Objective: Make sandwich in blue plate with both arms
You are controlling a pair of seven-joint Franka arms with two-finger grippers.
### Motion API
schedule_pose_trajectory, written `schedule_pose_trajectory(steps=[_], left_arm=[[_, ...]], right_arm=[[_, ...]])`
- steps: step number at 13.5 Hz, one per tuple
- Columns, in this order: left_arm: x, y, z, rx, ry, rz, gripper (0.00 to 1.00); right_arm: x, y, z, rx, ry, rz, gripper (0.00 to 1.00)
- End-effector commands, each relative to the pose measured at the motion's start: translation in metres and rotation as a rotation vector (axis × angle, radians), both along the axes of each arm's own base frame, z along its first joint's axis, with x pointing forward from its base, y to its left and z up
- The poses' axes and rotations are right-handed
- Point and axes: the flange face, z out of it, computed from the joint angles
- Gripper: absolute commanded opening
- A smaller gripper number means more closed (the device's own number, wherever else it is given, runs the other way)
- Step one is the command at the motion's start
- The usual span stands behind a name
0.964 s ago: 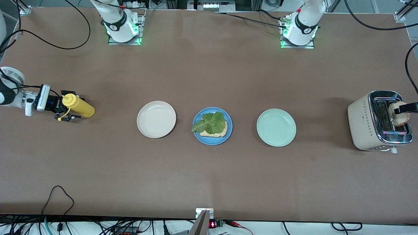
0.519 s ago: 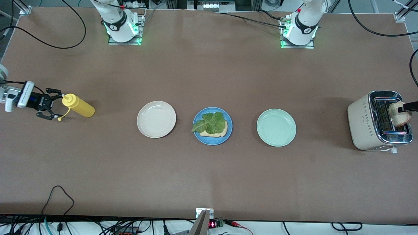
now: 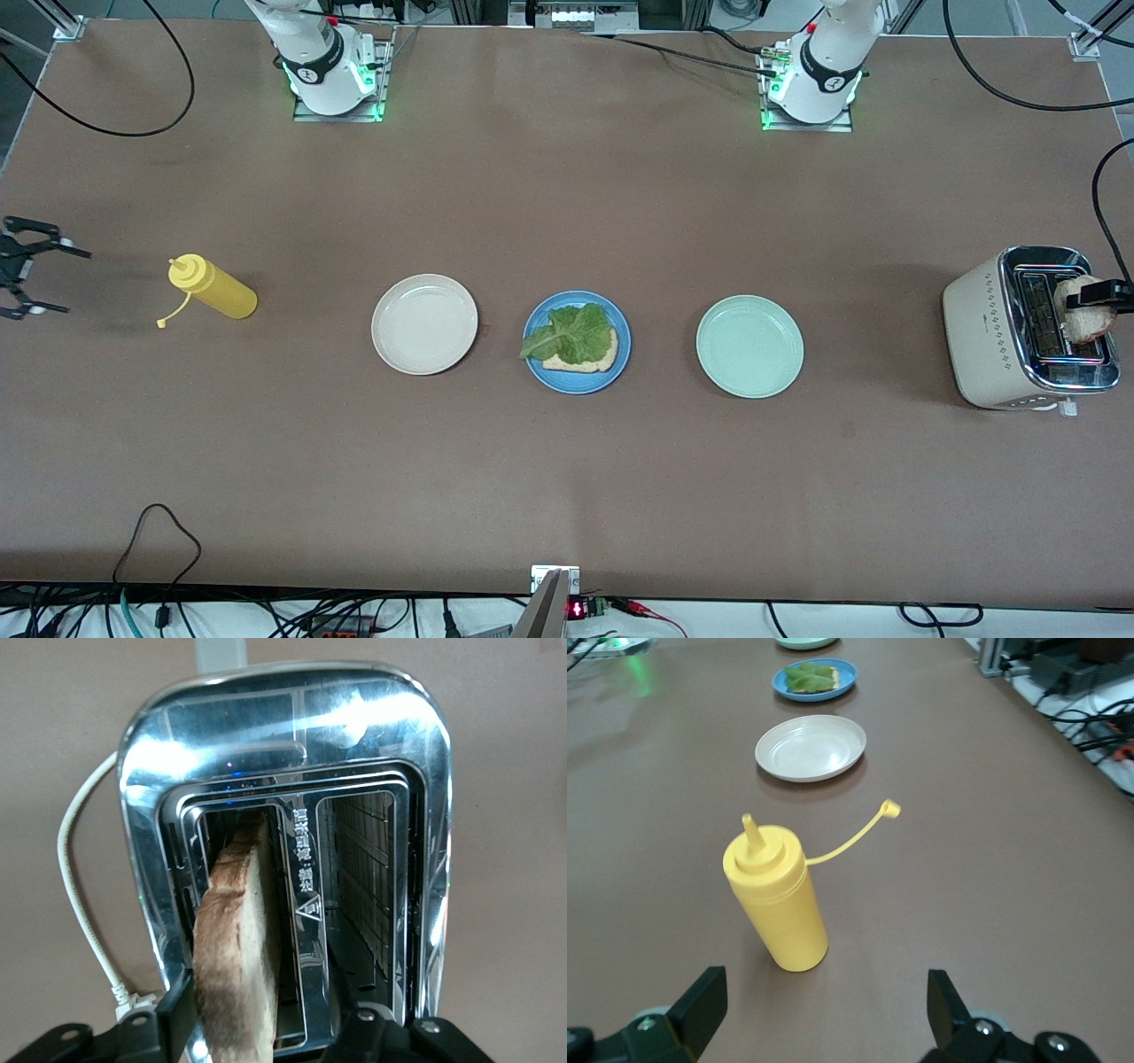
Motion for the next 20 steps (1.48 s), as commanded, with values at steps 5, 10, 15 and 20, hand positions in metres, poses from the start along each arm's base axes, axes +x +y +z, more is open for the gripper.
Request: schedule_pose_trajectory(steps=[5, 10, 15, 20], left_arm=[[-0.001, 0.011, -0.002, -0.009, 0.001, -0.016, 0.05], [-0.01, 0.005, 0.058, -0.032, -0.013, -0.081, 0.01], [0.011, -0.118, 0.199, -0.118, 0.028, -0.053, 0.01], [0.04, -0.283, 0.169, -0.36, 0.098, 0.14, 0.01]], right_arm=[[0.02, 0.163, 0.228, -0.373, 0.259, -0.306, 1.0], [0.028, 0.356, 0.279, -0.59, 0.45, -0.722, 1.0], [0.027, 0.409, 0.255, -0.655, 0.587, -1.008, 1.0], [0.037, 0.394, 0.235, -0.666, 0.623, -1.023, 1.0]])
